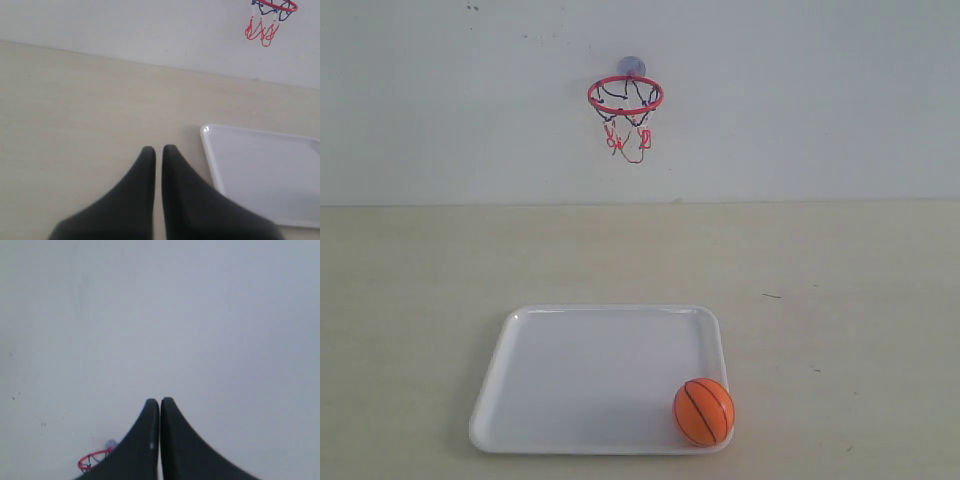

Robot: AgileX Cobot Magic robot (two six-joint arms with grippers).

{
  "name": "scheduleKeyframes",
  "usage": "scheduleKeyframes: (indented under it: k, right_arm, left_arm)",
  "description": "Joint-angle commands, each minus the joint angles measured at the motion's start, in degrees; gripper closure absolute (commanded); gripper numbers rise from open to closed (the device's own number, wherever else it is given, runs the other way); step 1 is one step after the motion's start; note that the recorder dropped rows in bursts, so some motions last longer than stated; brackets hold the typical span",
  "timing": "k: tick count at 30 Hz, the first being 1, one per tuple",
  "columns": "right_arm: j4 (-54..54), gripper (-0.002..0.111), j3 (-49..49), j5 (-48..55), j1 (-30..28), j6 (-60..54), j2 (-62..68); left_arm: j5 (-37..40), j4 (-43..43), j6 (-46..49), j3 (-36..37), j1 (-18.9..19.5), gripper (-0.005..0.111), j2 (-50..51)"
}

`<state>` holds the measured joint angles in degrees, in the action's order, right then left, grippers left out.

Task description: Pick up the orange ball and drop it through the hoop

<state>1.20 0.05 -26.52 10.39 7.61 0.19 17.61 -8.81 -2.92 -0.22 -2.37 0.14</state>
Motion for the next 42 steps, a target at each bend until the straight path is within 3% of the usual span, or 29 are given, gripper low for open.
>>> scheduleKeyframes:
  k: [1, 6, 11, 26, 34, 37, 42]
  right_arm:
    - [-0.4, 0.108, -5.4, 11.0, -0.1, -3.2, 0.1]
    - [-0.4, 0.108, -16.9, 30.0, -0.1, -14.8, 10.8]
    - [-0.2, 0.108, -24.3, 37.5, -0.1, -14.3, 23.3]
    - [-0.2, 0.108, -25.6, 17.4, -0.1, -9.9, 30.1]
    - [-0.9, 0.108, -26.8, 12.6, 0.3, 6.7, 44.3]
    - [-2.1, 0.108, -31.0, 21.7, 3.1, 7.6, 53.3]
    - [-1.8, 0.108, -46.0, 49.4, 12.4, -0.1, 68.0]
  left_arm:
    - [-0.2, -0.3, 0.3, 0.2, -0.1, 0.103, -0.1]
    - [-0.2, -0.3, 0.3, 0.2, -0.1, 0.103, -0.1]
    - [-0.2, -0.3, 0.3, 0.2, -0.1, 0.103, -0.1]
    - [-0.2, -0.3, 0.3, 0.2, -0.1, 0.103, -0.1]
    - [-0.2, -0.3, 0.3, 0.2, -0.1, 0.103, -0.1]
    - [-0.2, -0.3, 0.3, 0.2, -0.1, 0.103, -0.1]
    - [-0.2, -0.3, 0.3, 0.2, -0.1, 0.103, -0.1]
